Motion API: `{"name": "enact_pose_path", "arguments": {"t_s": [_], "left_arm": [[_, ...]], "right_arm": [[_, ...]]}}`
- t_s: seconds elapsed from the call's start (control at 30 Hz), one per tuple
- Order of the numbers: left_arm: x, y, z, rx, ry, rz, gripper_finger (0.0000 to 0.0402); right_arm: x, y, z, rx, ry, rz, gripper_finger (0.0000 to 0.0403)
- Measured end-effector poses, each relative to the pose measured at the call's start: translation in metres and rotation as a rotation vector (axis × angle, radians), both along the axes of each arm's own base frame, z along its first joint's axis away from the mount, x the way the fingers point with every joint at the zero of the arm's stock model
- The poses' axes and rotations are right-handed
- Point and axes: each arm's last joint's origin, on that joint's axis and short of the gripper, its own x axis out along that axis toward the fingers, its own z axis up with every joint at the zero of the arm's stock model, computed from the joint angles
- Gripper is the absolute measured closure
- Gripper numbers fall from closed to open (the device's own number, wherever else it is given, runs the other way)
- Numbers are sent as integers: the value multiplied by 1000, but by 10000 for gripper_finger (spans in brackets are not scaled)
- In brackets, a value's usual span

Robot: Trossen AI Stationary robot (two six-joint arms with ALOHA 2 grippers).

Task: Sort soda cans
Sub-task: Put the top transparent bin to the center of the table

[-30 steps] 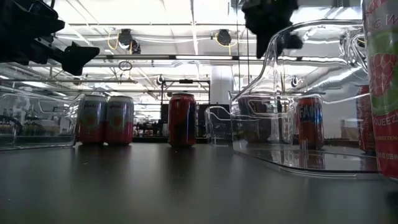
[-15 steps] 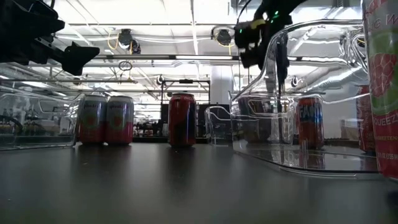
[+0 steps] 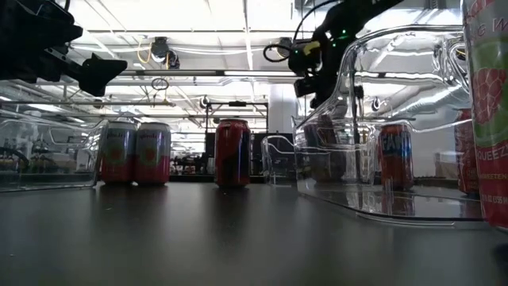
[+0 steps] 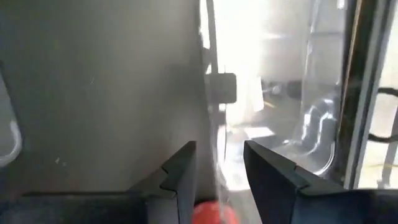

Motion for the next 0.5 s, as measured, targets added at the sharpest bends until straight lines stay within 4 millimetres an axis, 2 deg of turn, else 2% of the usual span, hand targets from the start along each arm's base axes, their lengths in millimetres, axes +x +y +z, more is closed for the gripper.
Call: {"name": "enact_pose_path", "arguments": {"t_s": [0.4,0.5], "left_arm": [[0,0,0,0,0,0,7],[0,0,0,0,0,0,7]], "right_arm": [[6,-13,-20,35,2,79,277],[9,-16,-30,54,16,81,277]]}}
